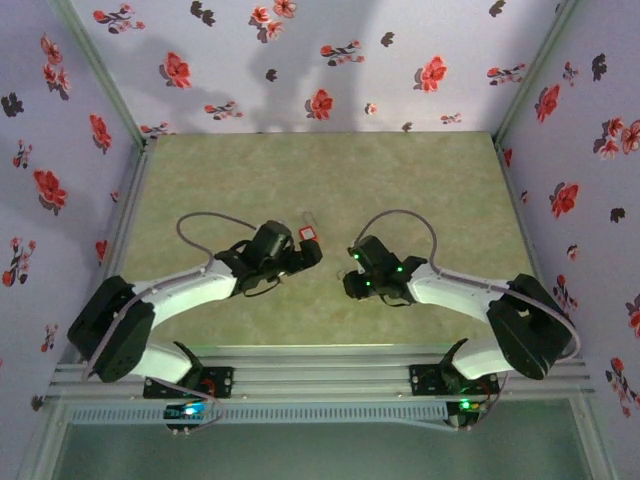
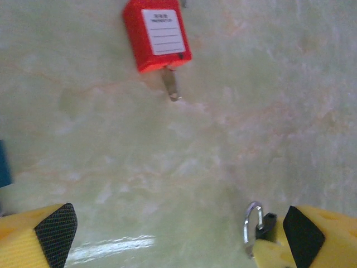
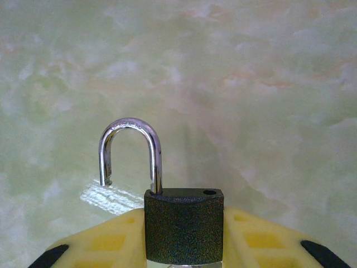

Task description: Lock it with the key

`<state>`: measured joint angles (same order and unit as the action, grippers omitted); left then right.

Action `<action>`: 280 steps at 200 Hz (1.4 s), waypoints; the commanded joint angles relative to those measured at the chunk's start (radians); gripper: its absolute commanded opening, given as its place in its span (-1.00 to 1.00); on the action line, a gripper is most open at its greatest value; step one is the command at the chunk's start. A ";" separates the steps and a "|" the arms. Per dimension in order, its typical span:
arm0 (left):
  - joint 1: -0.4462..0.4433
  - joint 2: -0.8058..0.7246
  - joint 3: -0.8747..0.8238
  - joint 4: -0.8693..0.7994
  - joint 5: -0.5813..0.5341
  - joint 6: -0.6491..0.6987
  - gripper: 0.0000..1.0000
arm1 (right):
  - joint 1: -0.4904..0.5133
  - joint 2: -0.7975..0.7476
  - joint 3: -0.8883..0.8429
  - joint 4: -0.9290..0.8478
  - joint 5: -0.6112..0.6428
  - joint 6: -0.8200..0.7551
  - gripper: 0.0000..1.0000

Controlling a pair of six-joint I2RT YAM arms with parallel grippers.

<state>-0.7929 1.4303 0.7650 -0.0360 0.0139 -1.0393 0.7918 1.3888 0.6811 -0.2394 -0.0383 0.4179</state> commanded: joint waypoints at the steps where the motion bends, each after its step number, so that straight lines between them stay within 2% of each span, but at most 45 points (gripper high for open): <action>1: -0.017 0.050 0.032 0.111 0.051 -0.053 0.92 | 0.009 -0.028 -0.017 0.046 -0.032 -0.021 -0.37; 89: -0.067 0.200 0.054 0.285 0.135 -0.125 0.66 | 0.013 -0.054 -0.040 0.075 -0.053 -0.016 -0.38; 192: -0.078 0.236 0.007 0.378 0.160 -0.156 0.12 | 0.012 -0.077 -0.052 0.086 -0.052 -0.010 -0.39; 280: -0.086 0.272 -0.049 0.481 0.192 -0.195 0.06 | 0.013 -0.098 -0.064 0.095 -0.044 -0.007 -0.41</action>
<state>-0.8677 1.6867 0.7364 0.3809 0.1867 -1.2079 0.7956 1.3121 0.6258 -0.1757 -0.0830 0.4183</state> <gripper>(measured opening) 0.541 0.301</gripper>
